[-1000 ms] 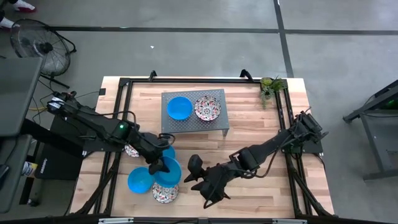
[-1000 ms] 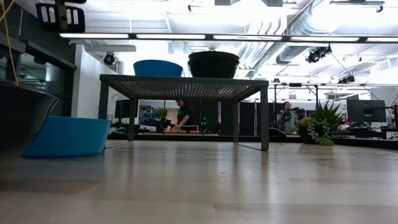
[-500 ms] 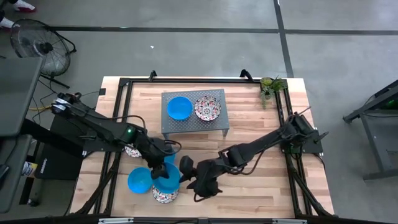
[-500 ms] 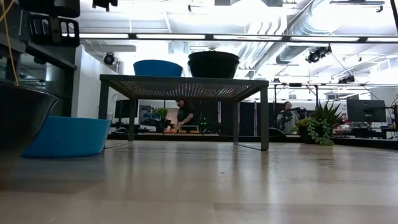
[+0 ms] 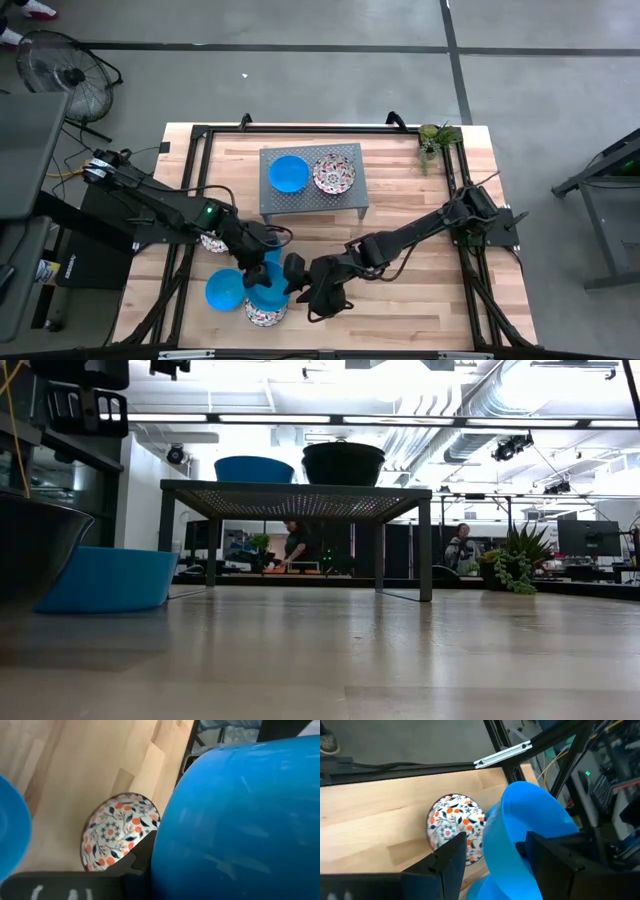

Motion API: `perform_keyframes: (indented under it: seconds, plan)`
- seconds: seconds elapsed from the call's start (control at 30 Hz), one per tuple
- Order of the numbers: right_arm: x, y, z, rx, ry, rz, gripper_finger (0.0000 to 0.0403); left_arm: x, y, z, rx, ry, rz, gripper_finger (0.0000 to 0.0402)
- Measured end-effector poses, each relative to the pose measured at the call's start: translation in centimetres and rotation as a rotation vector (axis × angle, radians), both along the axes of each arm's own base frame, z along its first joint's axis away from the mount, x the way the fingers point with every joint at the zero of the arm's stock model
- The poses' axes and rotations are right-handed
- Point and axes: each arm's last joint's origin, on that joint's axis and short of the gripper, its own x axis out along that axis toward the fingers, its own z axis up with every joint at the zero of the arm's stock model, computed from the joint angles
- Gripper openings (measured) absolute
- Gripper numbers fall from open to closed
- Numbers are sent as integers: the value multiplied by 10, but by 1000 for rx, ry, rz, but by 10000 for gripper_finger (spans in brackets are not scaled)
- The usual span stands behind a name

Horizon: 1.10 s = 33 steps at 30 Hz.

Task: Pick & Place Mini bowls
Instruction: Stack the blue bowl on top of the blue bowl on the shelf

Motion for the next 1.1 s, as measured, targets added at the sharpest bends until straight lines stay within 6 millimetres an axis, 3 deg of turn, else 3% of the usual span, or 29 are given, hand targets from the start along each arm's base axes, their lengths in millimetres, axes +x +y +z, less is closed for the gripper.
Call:
perform_keyframes:
  seconds: [0.4,1.1]
  plan:
    - [1,0,-2,-27,-12,79,182,1,-2,-2,-35,2,-82,92]
    - [-4,-1,-8,-55,68,69,13,21,4,-21,-123,45,-208,92]
